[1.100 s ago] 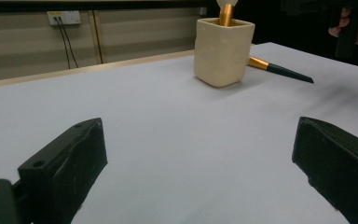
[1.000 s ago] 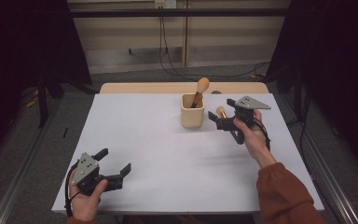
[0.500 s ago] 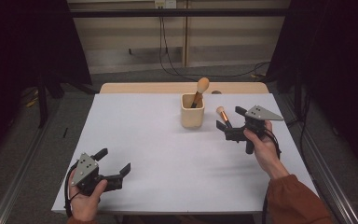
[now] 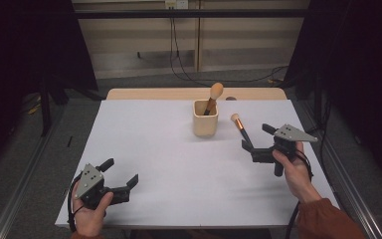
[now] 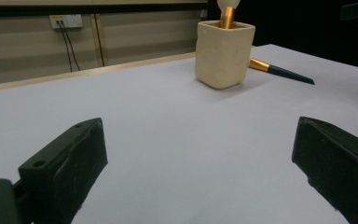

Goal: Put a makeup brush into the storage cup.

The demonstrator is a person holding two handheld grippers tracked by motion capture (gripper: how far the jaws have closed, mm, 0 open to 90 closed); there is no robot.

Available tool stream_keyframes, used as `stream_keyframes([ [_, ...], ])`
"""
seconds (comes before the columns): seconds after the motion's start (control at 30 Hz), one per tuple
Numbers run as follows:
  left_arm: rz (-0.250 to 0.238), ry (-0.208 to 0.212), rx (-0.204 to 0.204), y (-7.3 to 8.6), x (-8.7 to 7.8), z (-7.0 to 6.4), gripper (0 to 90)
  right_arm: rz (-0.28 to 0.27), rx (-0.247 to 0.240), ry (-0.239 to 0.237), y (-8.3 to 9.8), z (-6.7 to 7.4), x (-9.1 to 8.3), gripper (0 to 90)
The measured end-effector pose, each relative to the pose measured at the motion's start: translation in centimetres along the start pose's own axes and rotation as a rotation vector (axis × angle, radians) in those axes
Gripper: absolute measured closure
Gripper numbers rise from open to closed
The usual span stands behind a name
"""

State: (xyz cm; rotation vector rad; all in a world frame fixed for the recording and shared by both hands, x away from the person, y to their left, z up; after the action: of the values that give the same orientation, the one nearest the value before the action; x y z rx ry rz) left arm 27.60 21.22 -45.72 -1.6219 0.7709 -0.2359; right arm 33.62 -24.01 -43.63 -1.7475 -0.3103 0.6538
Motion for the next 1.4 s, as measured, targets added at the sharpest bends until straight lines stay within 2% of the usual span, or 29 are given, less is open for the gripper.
stream_keyframes([
  [0.13, -0.006, -0.004, -0.011, 0.0, -0.2, 0.1, 3.1, -0.002, 0.020, 0.001, 0.7, 0.2, -1.2, 1.5],
  [0.33, -0.006, -0.008, 0.000, -0.1, -0.3, 0.0, 3.1, 0.001, 0.012, 0.003, 1.8, 0.9, -2.6, 1.5],
  [0.63, -0.016, 0.001, 0.009, -0.2, -0.5, -0.1, 2.7, 0.001, -0.010, 0.042, 3.2, 1.7, -4.6, 1.5],
  [0.8, -0.012, -0.003, 0.013, -0.1, -0.6, -0.3, 2.7, -0.013, 0.001, 0.043, 3.6, 2.1, -6.0, 1.5],
  [0.9, -0.009, -0.004, 0.014, -0.1, -0.6, -0.3, 2.7, 0.008, -0.005, 0.037, 4.2, 2.1, -6.8, 1.1],
  [1.03, -0.012, -0.001, 0.009, 0.0, -0.7, -0.3, 2.7, 0.018, -0.005, 0.036, 4.7, 2.3, -7.3, 0.7],
  [1.17, -0.010, 0.002, 0.010, 0.0, -0.7, -0.3, 2.7, 0.007, -0.006, 0.056, 4.9, 2.0, -7.6, 0.7],
  [1.4, -0.002, 0.006, 0.012, 0.1, -0.4, -0.3, 2.7, -0.013, -0.008, 0.047, 4.6, 2.2, -7.4, 0.7],
])
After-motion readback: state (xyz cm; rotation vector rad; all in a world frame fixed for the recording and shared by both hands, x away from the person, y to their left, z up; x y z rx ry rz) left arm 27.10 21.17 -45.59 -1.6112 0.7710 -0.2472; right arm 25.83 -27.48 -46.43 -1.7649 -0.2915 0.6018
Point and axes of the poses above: each handheld gripper's, and its own axes: x roughly forward along the jaws, y roughly out of its underside, z roughly to its left, the point moved 5 cm from there along x, roughly forward along the jaws, and after that the axes turned 11 degrees about -x, right-handed, at the moved point
